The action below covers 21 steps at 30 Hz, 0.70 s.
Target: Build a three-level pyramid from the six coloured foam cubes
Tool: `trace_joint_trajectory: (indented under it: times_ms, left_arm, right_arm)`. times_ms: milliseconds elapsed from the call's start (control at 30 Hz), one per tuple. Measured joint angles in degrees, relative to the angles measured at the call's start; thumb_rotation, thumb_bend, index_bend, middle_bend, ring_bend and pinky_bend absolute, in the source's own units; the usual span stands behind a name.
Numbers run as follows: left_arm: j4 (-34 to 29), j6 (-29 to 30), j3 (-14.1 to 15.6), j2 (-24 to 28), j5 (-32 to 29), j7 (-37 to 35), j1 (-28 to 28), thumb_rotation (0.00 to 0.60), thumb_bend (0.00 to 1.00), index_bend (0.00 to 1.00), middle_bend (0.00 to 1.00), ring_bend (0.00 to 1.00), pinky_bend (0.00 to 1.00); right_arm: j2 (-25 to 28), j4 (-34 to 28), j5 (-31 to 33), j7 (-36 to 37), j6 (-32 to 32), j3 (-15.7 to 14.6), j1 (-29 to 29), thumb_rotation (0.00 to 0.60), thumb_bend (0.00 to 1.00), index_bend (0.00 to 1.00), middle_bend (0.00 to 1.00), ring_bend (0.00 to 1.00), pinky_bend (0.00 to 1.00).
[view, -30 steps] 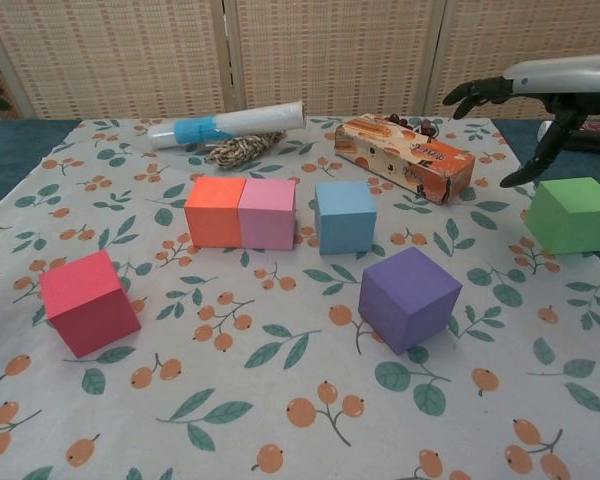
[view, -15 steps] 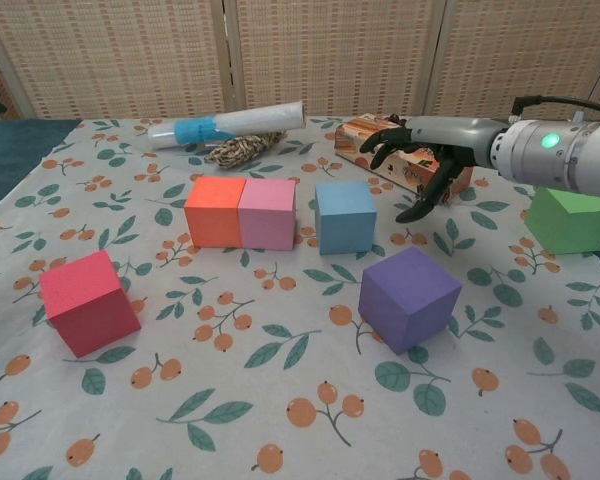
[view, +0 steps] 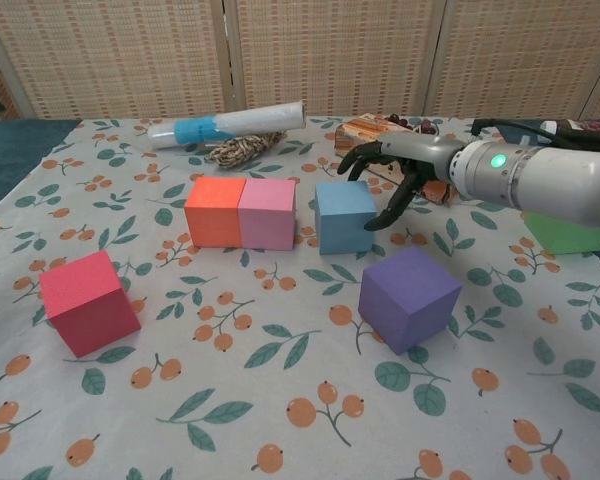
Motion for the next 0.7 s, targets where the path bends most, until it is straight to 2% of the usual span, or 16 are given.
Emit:
trace_joint_trajectory:
  times_ms: [333, 700]
  left_arm:
    - [0.9, -0.3, 0.0, -0.2, 0.0, -1.0, -0.2, 0.600, 0.32, 0.15, 0.00, 0.00, 0.09]
    - [1.5, -0.5, 0.1, -0.4, 0.1, -1.5, -0.3, 0.600, 0.32, 0.14, 0.00, 0.00, 0.09]
  right_arm:
    - [-5.1, 6.7, -1.9, 3.8, 1.2, 0.9, 0.9, 0.600, 0.00, 0.31, 0.30, 0.05, 0.00]
    - [-7.1, 8.4, -2.5, 6.5, 1.9, 2.3, 1.3, 0.600, 0.00, 0.32, 0.31, 0.06, 0.00]
